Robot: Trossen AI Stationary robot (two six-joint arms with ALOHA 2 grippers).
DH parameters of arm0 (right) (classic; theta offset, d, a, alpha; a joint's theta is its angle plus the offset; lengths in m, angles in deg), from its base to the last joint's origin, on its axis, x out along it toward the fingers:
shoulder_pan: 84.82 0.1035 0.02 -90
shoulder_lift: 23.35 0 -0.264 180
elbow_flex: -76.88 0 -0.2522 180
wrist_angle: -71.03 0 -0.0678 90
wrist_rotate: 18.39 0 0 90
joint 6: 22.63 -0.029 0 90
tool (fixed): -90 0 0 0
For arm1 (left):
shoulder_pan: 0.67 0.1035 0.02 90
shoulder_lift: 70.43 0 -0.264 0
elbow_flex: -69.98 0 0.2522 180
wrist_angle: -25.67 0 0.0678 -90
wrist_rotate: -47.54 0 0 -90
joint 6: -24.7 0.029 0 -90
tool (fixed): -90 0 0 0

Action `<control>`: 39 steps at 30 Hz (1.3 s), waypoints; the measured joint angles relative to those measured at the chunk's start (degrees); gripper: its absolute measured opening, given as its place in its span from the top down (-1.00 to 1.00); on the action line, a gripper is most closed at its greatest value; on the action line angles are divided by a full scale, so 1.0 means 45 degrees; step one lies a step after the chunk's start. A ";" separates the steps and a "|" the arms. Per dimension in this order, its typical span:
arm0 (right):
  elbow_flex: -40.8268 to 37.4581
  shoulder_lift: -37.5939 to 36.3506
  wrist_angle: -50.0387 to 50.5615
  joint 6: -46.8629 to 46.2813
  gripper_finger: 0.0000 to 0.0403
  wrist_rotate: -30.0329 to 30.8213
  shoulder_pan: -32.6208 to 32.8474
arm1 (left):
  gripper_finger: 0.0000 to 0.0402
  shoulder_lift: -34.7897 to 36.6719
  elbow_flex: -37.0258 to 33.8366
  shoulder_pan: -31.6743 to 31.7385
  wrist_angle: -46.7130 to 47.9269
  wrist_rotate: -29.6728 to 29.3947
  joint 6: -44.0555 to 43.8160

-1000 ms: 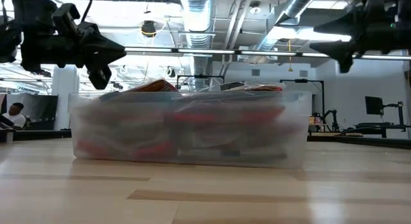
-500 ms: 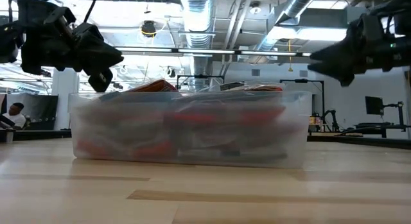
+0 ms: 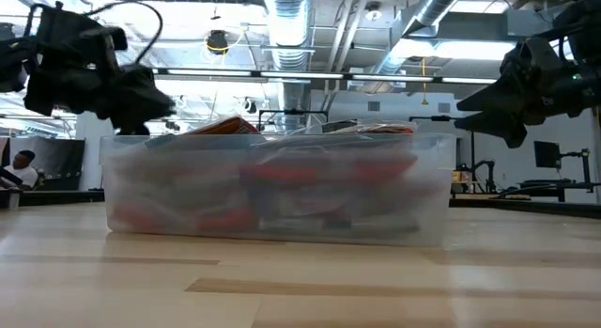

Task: Sort popcorn bags into baskets
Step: Return to Home Position

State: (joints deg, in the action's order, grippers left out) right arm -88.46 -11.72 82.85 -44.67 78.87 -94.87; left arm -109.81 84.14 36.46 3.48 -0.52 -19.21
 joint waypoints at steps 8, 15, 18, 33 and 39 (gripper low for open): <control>-0.0002 0.0013 -0.0017 -0.0010 -0.19 0.0019 0.0000 | 0.81 0.1713 -0.0005 -0.1962 0.4634 -0.4690 -0.0737; -0.0011 -0.0005 -0.0053 -0.0016 -0.19 0.0029 0.0004 | 0.81 0.5532 0.0176 -0.4949 0.7880 -1.0410 -0.0737; -0.0011 0.0001 -0.0036 -0.0022 -0.19 0.0054 0.0003 | 0.81 0.6953 0.0194 -0.5398 0.7865 -1.1068 -0.0723; -0.0016 -0.0002 -0.0050 -0.0005 -0.19 0.0034 0.0005 | 0.81 0.8711 0.0248 -0.5668 0.7981 -1.1068 -0.0732; -0.0016 -0.0002 -0.0045 -0.0007 -0.19 0.0039 0.0003 | 0.81 0.8695 0.0252 -0.5666 0.8044 -1.1061 -0.0731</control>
State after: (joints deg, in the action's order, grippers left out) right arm -88.54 -11.73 82.64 -44.70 79.05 -94.86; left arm -70.68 85.28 10.96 39.68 -50.29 -22.50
